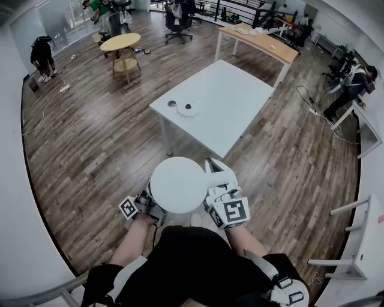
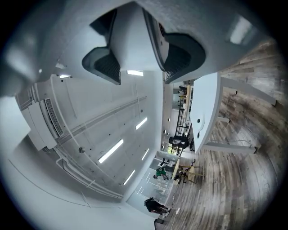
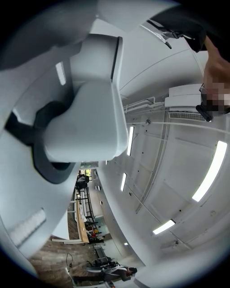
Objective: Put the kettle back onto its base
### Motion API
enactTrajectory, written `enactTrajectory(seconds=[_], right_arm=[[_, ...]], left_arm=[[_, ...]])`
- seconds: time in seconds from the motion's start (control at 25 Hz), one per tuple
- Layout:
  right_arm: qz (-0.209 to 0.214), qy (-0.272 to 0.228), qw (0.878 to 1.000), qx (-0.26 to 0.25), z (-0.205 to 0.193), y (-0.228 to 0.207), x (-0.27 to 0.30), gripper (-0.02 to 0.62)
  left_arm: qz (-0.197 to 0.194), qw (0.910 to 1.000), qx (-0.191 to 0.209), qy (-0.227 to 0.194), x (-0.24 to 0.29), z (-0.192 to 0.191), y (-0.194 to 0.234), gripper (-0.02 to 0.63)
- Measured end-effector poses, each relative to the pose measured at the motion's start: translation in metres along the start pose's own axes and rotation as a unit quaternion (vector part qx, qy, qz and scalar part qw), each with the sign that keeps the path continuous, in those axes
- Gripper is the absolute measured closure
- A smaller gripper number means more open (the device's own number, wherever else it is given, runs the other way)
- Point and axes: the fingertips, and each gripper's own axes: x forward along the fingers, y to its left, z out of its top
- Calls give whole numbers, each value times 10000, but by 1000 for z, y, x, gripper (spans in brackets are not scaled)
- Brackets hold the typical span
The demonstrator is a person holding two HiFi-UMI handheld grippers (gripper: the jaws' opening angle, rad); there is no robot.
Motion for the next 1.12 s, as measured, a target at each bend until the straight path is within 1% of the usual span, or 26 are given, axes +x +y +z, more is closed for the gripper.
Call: enactTrajectory(seconds=[0.2,0.28,0.36,0.56,0.88,1.12], right_arm=[[-53,-5,10000,70,-2,-34,32,591],[-5,-30,10000,25,-4,-46,43,591],[43,-42,10000,-5,-5,-62,52,591],[4,-105,9999,-8,-1,-101,63,591],[17,33,9999,147,-19,-128,83,591],[-65,42,9999,109,-25,-138,109,591]], left_arm=[[25,10000,63,-20,36,14,23,302],[15,10000,47,-16,51,17,31,302],[4,10000,38,-1,69,17,39,302],[-51,10000,22,31,105,8,59,302],[159,9999,27,-12,123,14,83,302],[190,9998,-33,51,143,34,99,304]])
